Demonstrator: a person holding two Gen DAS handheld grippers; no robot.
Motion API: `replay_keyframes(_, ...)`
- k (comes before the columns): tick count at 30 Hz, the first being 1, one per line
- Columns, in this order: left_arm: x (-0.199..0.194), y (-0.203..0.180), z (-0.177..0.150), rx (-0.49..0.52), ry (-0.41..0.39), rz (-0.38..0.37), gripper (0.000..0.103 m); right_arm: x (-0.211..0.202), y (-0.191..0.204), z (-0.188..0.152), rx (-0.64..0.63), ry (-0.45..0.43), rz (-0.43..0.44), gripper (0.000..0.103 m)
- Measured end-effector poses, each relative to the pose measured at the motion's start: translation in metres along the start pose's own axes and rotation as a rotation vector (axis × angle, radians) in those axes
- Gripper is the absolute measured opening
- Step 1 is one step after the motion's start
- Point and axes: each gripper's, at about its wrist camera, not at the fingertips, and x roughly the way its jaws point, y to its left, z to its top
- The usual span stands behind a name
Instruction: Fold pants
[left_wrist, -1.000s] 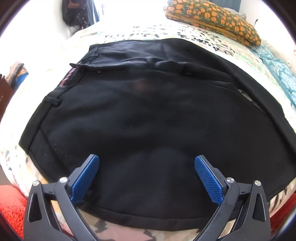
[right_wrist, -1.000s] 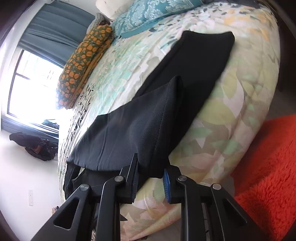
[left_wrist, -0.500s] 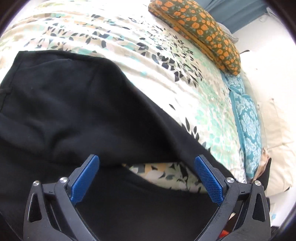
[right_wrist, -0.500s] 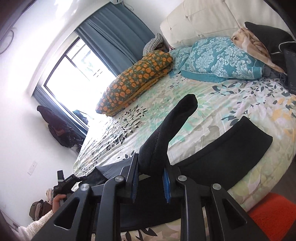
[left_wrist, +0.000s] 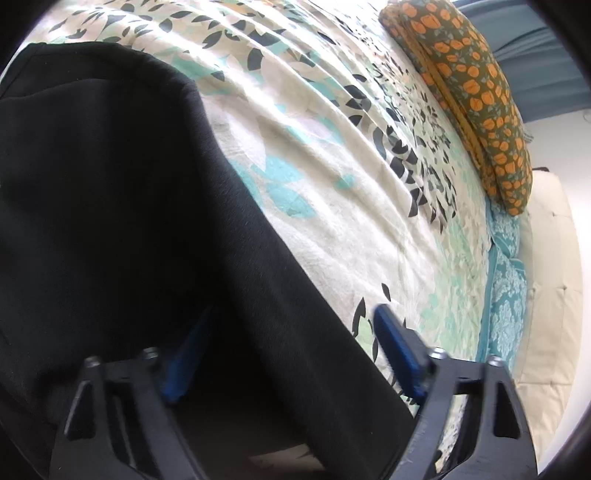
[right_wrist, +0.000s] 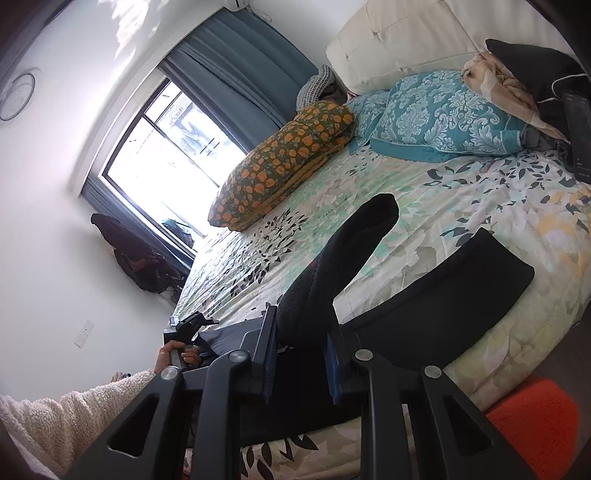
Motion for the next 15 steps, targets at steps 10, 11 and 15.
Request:
replay_keyframes(10, -0.072, -0.017, -0.003, 0.041, -0.061, -0.124, 0.005, 0.064, -0.039, 0.038, 0.014, 0.059, -0.053, 0.023)
replay_keyframes(11, -0.096, -0.018, -0.006, 0.066, -0.100, -0.160, 0.005, 0.066, -0.036, 0.049, 0.013, 0.034, -0.033, 0.023)
replay_keyframes(15, -0.187, 0.012, -0.045, 0.148, -0.235, -0.263, 0.005, 0.068, -0.038, 0.074, 0.046, -0.022, 0.012, 0.023)
